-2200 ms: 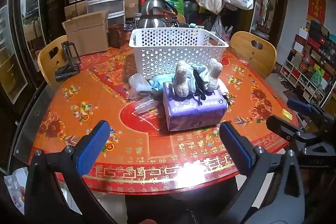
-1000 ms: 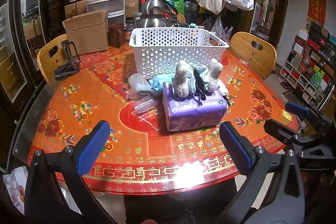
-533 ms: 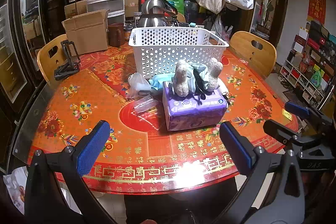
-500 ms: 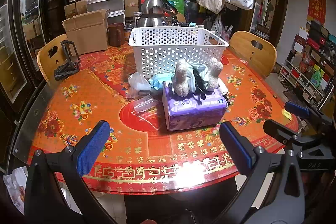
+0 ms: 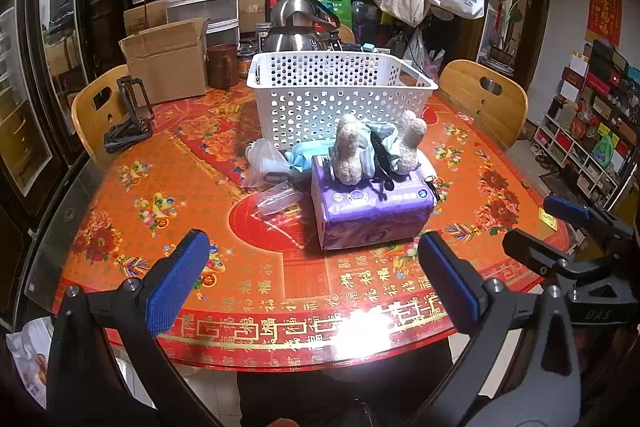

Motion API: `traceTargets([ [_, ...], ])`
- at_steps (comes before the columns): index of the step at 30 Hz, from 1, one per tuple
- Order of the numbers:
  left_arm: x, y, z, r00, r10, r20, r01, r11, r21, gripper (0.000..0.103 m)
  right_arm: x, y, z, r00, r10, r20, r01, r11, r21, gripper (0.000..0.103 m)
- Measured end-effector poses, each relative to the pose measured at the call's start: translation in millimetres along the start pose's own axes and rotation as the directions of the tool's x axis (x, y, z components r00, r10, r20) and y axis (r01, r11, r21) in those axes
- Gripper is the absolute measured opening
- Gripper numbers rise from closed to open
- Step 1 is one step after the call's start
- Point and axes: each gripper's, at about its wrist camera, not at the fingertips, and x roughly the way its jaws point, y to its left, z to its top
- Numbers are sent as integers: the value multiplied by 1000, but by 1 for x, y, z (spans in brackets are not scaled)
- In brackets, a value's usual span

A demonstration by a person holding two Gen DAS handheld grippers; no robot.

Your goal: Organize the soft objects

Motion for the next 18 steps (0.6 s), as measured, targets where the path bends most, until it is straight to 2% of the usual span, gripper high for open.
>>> traceTargets([
  [18, 0, 4, 0, 1000, 3, 0, -3, 1000, 1, 103, 0, 0, 0, 1000, 0, -1, 0, 1000, 2, 103],
])
